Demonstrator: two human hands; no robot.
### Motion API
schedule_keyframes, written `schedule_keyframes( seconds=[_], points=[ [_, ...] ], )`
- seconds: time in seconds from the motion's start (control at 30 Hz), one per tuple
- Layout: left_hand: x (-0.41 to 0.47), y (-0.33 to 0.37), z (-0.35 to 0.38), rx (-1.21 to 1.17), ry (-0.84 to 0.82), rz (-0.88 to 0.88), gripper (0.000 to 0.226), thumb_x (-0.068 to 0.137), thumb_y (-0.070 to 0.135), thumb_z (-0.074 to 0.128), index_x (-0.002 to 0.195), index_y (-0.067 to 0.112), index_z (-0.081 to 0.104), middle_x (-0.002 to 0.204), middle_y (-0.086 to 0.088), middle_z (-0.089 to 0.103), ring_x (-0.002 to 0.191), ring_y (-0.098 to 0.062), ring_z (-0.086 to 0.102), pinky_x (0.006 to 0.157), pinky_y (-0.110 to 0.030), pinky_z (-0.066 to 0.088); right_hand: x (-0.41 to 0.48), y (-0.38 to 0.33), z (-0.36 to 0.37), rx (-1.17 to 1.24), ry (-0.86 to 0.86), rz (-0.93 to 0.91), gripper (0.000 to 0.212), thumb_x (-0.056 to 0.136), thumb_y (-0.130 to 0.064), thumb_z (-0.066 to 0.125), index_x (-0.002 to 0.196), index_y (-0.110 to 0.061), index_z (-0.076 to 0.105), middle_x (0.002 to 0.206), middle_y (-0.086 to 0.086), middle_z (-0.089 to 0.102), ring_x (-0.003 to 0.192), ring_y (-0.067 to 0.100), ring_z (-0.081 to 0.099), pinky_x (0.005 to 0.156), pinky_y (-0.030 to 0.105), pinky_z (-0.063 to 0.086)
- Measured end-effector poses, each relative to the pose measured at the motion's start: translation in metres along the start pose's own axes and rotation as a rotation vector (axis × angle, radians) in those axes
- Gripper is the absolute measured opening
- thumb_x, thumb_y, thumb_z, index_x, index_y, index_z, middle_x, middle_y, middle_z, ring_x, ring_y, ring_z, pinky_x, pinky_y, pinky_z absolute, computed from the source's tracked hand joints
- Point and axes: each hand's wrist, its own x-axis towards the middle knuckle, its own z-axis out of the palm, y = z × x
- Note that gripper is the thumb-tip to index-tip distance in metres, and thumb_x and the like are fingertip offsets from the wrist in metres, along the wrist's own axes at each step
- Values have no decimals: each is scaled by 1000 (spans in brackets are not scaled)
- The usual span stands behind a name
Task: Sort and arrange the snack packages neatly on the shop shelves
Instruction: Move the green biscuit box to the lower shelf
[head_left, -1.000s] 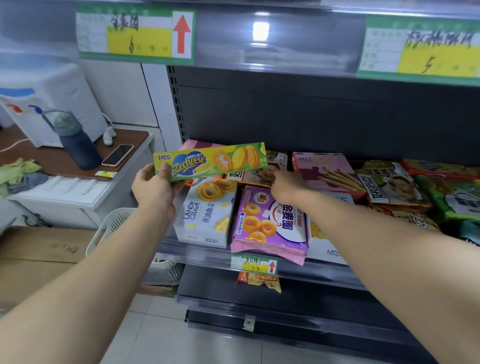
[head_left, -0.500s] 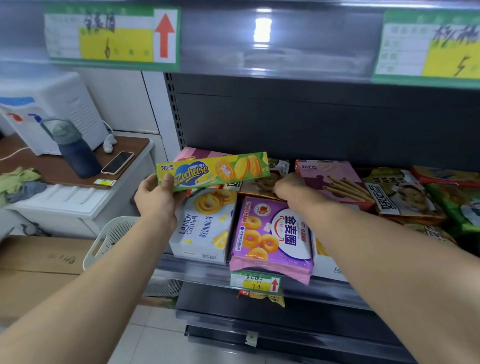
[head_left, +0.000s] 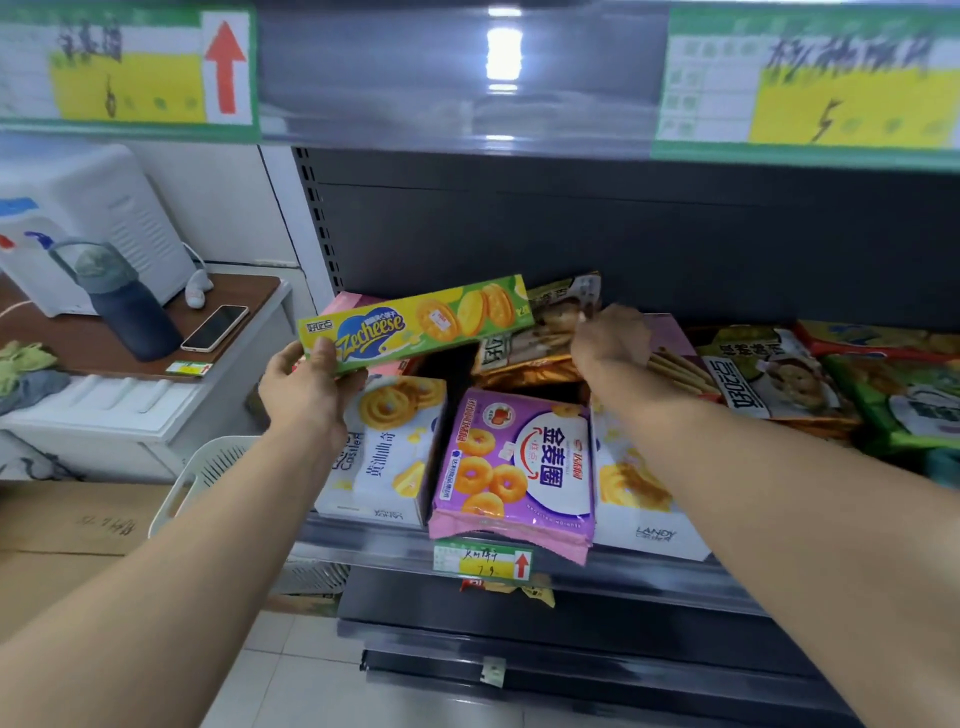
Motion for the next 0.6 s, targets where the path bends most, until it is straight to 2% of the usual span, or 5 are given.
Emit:
schedule_keyframes(
  seconds=[0.1,0.2,0.37,0.47,0.6],
  points=[
    [-6,-8,22,3,-45,-18,34,94,10,54,127,4,47,103,-11,58,76,-15,61,69,-36,56,14,32,-24,-125,65,18,35,98,-14,38,125,4,50,131,21,53,120,32,53,86,34,47],
    [-10,-17,44,-28,-105,-57,35,96,9,51,129,3,45,96,-6,60,85,-18,63,71,-37,56,29,63,-49,-85,146,125,32,97,-11,40,124,5,50,129,22,54,119,33,54,87,35,46],
    [-10,-31,70,59,-132,-12,39,95,10,53,132,3,42,113,-11,58,98,-23,61,70,-33,56,37,99,-68,83,276,277,45,91,-14,49,133,-2,42,141,21,40,129,38,38,104,44,32],
    [-9,-38,82,84,-122,-24,37,96,11,52,131,5,43,115,-11,59,95,-22,62,67,-30,55,29,88,-63,39,362,9,44,84,-3,51,128,-6,48,136,19,43,127,36,37,104,43,29],
    [-6,-42,89,116,-120,-55,35,97,12,50,131,7,43,112,-8,59,95,-22,63,73,-32,55,14,51,-37,119,29,-292,32,96,-11,43,125,-6,54,126,17,57,118,31,51,91,30,40]
  ],
)
